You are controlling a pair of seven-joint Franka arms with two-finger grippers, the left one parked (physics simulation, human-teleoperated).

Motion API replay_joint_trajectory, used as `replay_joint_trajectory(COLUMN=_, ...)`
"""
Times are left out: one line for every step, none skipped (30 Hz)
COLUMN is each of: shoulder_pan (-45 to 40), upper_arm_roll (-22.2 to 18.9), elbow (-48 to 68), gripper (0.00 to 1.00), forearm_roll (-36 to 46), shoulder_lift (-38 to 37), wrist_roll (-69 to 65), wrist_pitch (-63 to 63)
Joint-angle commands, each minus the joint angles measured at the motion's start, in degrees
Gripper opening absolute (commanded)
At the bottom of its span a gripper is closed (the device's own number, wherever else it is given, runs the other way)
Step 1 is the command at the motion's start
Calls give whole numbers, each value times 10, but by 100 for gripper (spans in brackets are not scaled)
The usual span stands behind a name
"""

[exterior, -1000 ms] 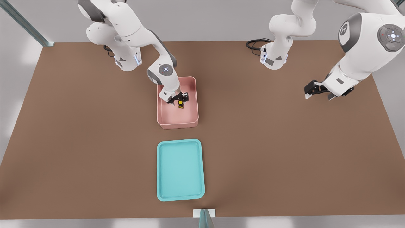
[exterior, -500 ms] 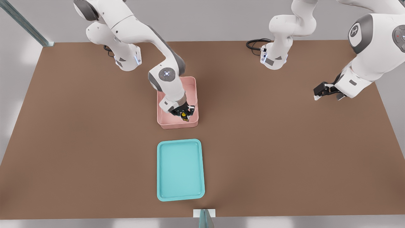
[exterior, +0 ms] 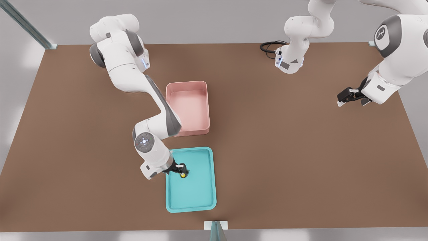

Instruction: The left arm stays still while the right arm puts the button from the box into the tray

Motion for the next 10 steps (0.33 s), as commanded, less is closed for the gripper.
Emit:
replay_joint_trajectory(shoulder_pan=-19, upper_arm_roll=-7, elbow=1, gripper=100, forearm_roll=-31, shoulder_lift=-103, wrist_roll=-202, wrist_pitch=-308)
replay_joint_trajectory(shoulder_pan=-60, upper_arm_roll=-8, elbow=1, gripper=100, forearm_roll=-43, shoulder_lift=-161, wrist_roll=-230, wrist_pitch=-378)
replay_joint_trajectory(shoulder_pan=-73, upper_arm_roll=-4, elbow=-19, gripper=100, forearm_roll=-81, shoulder_lift=-231, wrist_roll=-234, wrist_pitch=-412)
replay_joint_trajectory(shoulder_pan=-95, upper_arm_roll=-4, elbow=-28, gripper=100, forearm_roll=-77, shoulder_lift=-275, wrist_roll=-224, wrist_pitch=-439)
replay_joint_trajectory(shoulder_pan=-154, upper_arm_roll=-4, elbow=-33, gripper=100, forearm_roll=-71, shoulder_lift=-306, wrist_roll=-292, wrist_pitch=-463)
replay_joint_trajectory(shoulder_pan=-211, upper_arm_roll=-4, elbow=-44, gripper=100, forearm_roll=-38, shoulder_lift=-313, wrist_roll=-341, wrist_pitch=-459)
replay_joint_trajectory(shoulder_pan=-205, upper_arm_roll=-2, elbow=-84, gripper=100, forearm_roll=-29, shoulder_lift=-313, wrist_roll=-273, wrist_pitch=-427)
replay_joint_trajectory(shoulder_pan=-196, upper_arm_roll=1, elbow=-91, gripper=100, forearm_roll=-31, shoulder_lift=-310, wrist_roll=-193, wrist_pitch=-405)
replay_joint_trajectory(shoulder_pan=-197, upper_arm_roll=1, elbow=-91, gripper=100, forearm_roll=-28, shoulder_lift=-306, wrist_roll=-191, wrist_pitch=-398)
replay_joint_trajectory(shoulder_pan=-197, upper_arm_roll=2, elbow=-92, gripper=100, forearm_roll=-28, shoulder_lift=-304, wrist_roll=-189, wrist_pitch=-389)
